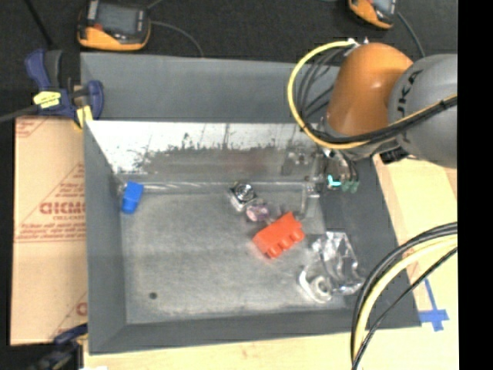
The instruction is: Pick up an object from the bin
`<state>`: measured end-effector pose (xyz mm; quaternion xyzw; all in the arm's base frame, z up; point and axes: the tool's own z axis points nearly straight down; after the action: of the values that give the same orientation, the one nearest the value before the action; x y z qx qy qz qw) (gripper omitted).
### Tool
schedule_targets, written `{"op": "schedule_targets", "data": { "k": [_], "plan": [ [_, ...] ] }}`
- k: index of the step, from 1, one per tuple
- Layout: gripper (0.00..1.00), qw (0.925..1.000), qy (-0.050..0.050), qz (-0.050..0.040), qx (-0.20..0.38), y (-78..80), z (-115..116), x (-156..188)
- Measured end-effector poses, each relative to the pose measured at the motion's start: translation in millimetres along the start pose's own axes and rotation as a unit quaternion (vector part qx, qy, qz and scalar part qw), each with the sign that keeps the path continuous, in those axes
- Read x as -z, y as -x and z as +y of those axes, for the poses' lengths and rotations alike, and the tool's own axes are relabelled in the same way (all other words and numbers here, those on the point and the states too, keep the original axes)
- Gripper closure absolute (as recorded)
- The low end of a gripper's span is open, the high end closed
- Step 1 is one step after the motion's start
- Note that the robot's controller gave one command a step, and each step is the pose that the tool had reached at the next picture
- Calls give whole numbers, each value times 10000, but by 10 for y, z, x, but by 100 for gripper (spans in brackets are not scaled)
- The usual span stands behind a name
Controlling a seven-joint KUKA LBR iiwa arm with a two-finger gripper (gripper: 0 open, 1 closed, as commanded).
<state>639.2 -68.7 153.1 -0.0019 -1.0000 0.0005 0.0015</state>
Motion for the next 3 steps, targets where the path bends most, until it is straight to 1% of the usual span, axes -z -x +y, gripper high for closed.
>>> {"op": "schedule_targets", "data": {
  "k": [1,2,3],
  "plan": [
    [0,9994,12,7,-351,-419,106,-583],
    [0,9992,7,-28,-393,-430,103,-813],
    [100,9993,3,-47,-379,-407,102,-761]
  ]
}}
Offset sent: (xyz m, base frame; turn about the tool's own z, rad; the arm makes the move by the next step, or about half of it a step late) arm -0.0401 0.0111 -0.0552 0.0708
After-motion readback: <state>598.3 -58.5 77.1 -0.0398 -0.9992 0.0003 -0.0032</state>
